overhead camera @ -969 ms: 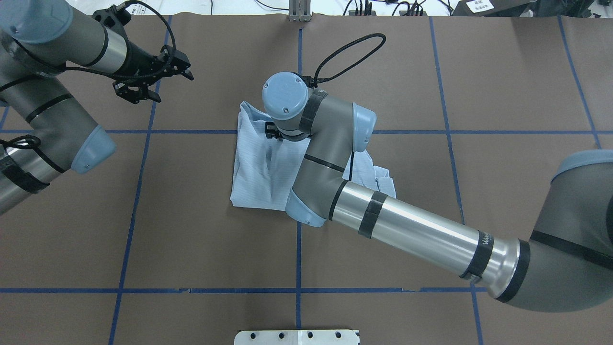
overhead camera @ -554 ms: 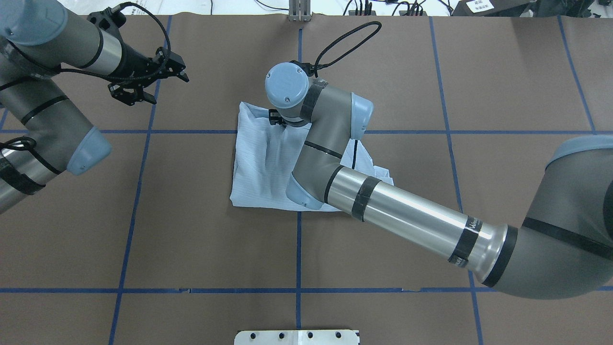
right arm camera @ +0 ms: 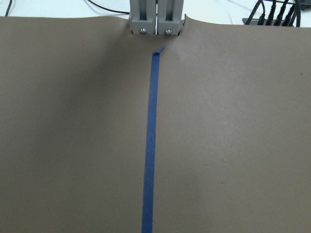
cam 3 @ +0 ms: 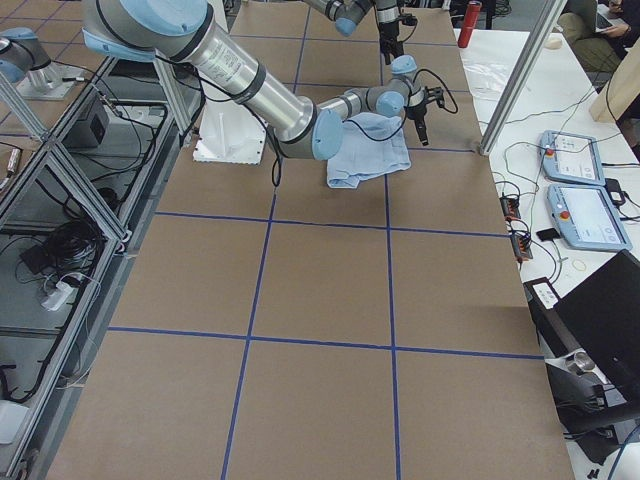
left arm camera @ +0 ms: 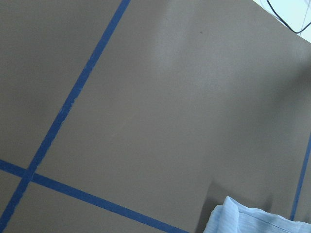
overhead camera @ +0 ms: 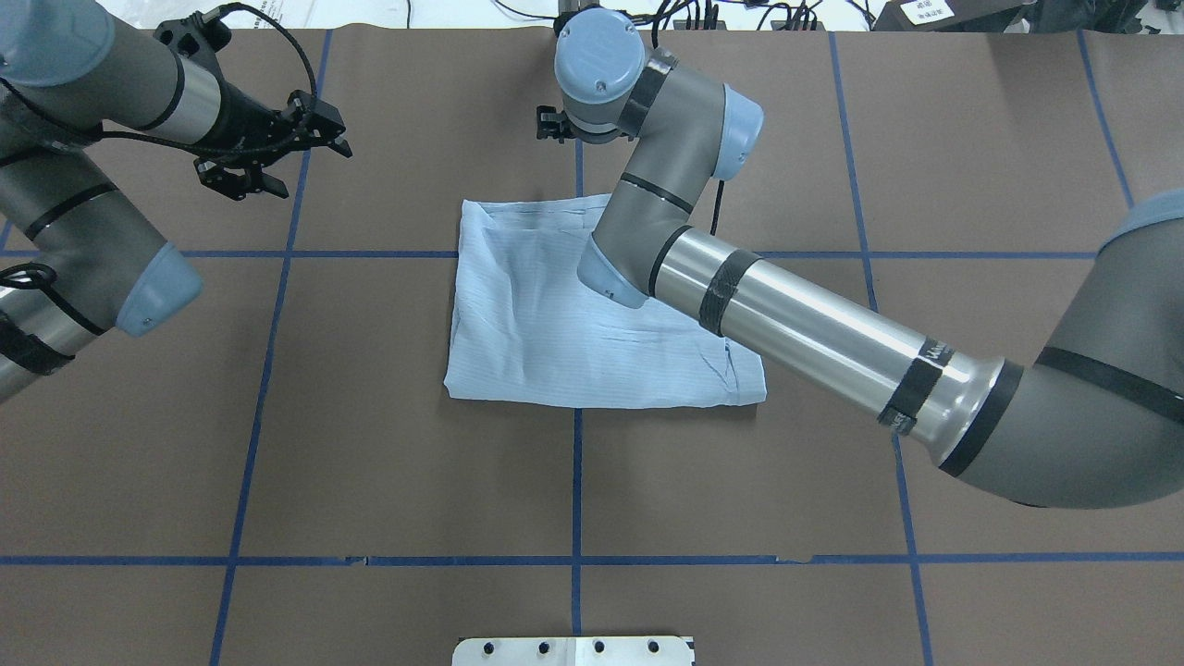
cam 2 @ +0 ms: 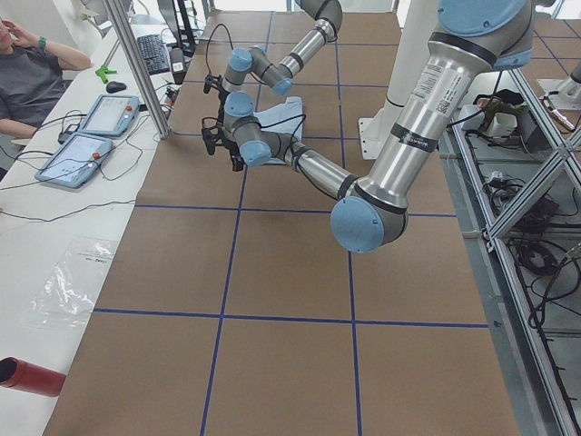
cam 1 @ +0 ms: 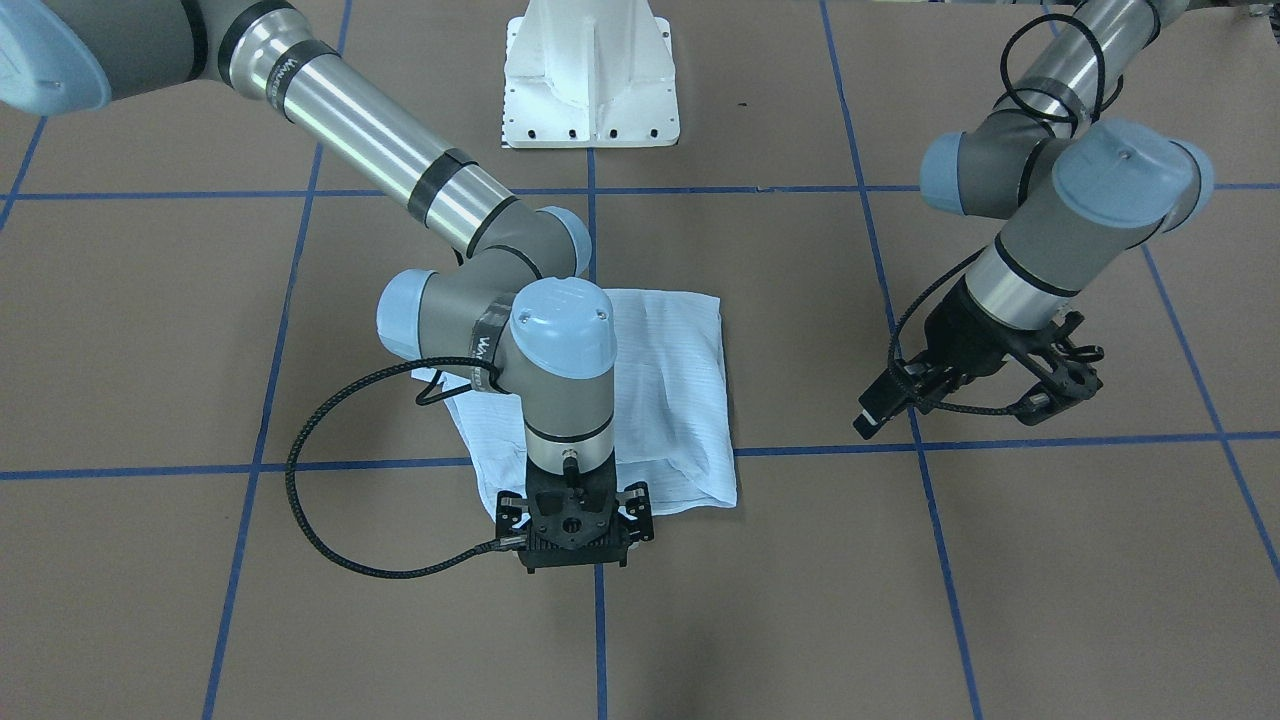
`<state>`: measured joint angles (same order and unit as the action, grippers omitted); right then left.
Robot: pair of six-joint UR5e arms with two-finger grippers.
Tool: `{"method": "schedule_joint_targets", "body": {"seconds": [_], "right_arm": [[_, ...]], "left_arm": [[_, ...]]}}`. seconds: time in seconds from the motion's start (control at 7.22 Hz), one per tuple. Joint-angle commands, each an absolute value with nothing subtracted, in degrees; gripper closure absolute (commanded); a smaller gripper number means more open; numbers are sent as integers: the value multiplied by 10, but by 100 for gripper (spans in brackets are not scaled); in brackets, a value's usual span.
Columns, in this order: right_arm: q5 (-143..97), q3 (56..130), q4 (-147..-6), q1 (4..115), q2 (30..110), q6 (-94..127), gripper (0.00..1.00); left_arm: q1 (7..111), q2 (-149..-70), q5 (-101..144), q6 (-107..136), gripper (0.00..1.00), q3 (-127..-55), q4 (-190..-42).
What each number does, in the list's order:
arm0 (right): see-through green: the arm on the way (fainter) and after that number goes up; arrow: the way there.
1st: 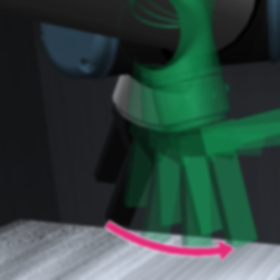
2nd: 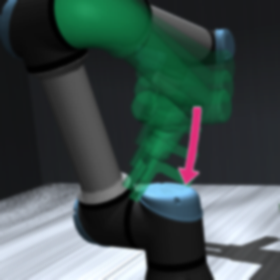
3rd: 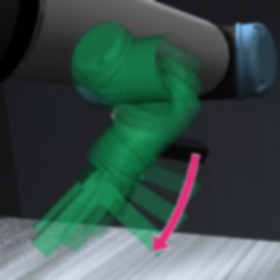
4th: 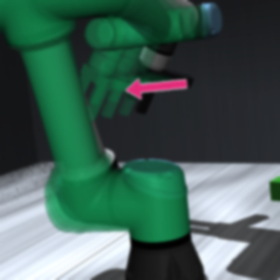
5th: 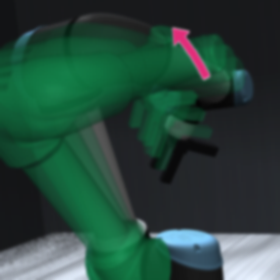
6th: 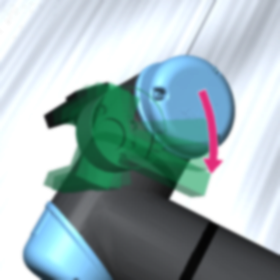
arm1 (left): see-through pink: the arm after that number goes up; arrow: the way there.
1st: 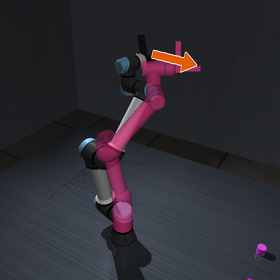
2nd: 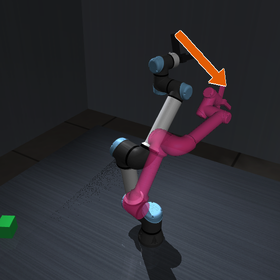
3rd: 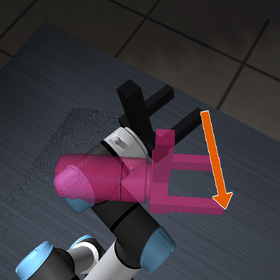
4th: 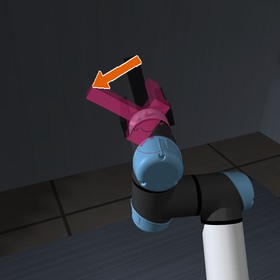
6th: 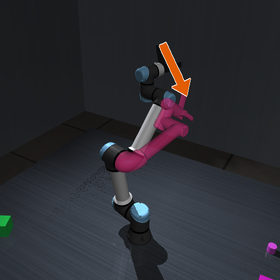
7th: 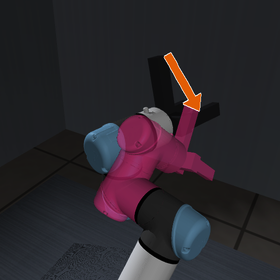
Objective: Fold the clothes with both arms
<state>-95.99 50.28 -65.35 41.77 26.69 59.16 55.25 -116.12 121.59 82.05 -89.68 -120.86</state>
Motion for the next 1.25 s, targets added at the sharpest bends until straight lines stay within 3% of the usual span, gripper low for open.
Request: {"method": "schedule_joint_targets", "body": {"seconds": [0.0, 0.14, 0.55, 0.83, 1.11], "right_arm": [[-1029, 708, -841, 488, 371, 476, 0], [-1080, 730, -869, 538, 401, 424, 0], [-1204, 815, -868, 700, 598, 140, 0], [-1247, 853, -870, 784, 716, -6, 0], [-1309, 913, -856, 830, 836, -17, 0]], "left_arm": [[616, -1123, 1217, 637, 0, -897, -1207], [660, -1098, 1232, 538, 0, -897, -1195], [797, -1062, 1267, 153, 0, -897, -1034], [885, -997, 1268, -77, 0, -897, -1022], [903, -937, 1303, -71, 0, -890, -1048]]}}
